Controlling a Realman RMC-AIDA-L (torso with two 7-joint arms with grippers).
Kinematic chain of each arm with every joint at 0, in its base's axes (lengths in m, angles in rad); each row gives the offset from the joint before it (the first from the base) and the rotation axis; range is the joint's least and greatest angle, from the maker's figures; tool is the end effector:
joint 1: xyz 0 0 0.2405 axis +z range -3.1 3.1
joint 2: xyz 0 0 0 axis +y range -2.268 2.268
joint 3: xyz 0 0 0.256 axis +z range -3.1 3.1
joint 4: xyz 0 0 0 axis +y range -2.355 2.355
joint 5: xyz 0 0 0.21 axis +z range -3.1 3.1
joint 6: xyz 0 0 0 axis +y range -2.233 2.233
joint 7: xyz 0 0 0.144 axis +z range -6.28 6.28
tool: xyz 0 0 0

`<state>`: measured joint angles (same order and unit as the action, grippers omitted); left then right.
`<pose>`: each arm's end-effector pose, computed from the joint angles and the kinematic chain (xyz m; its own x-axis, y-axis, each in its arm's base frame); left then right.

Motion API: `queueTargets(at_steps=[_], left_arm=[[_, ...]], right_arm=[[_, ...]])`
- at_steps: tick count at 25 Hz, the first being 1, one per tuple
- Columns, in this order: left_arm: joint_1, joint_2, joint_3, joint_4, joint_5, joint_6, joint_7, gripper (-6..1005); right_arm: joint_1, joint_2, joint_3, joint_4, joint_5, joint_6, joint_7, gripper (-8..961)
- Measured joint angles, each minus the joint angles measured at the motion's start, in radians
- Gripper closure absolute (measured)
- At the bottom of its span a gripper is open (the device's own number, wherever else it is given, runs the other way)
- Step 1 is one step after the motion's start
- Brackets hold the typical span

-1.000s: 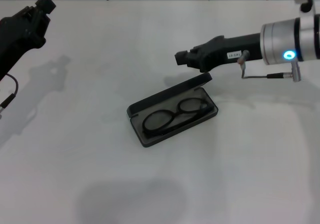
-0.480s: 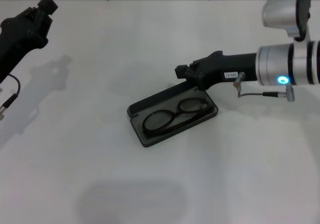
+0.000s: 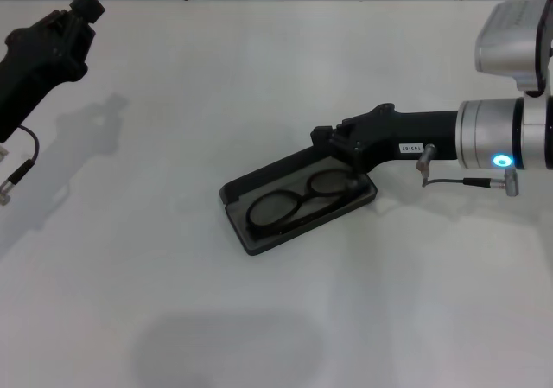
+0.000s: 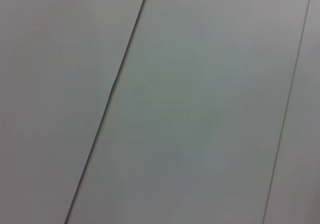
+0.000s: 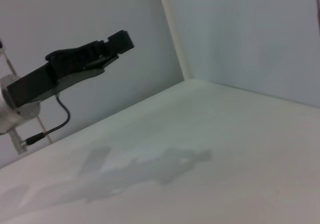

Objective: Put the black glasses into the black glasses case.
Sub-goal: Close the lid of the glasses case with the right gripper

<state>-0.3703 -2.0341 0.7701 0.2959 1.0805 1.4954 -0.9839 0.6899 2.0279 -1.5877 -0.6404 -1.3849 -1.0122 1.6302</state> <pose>-0.3096 0.3141 0.0445 0.4022 -0.0112 0.9155 0.7566 -0.5590 -0.3392 0.1657 0.3794 -0.0784 0.8258 -0.3760 -0.4203 -0.4577 -0.8822 -0.1101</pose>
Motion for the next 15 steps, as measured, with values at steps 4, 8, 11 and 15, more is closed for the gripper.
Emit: queueTargets(at_steps=[4, 8, 11, 15], left_arm=[[-0.007, 0.0, 0.0, -0.001, 0.001, -0.007, 0.0, 957], [-0.008, -0.001, 0.0, -0.001, 0.001, -0.009, 0.001, 957], [-0.009, -0.001, 0.0, -0.001, 0.001, -0.009, 0.001, 956], [-0.014, -0.002, 0.0, -0.001, 0.001, -0.015, 0.001, 956]], right_arm=[[-0.003, 0.0, 0.001, 0.003, 0.001, -0.007, -0.004, 933], [-0.008, 0.0, 0.0, 0.003, 0.001, -0.019, -0.005, 933], [-0.016, 0.0, 0.0, 0.004, 0.002, -0.029, -0.01, 933], [-0.035, 0.0, 0.0, 0.005, 0.004, -0.04, -0.027, 934]])
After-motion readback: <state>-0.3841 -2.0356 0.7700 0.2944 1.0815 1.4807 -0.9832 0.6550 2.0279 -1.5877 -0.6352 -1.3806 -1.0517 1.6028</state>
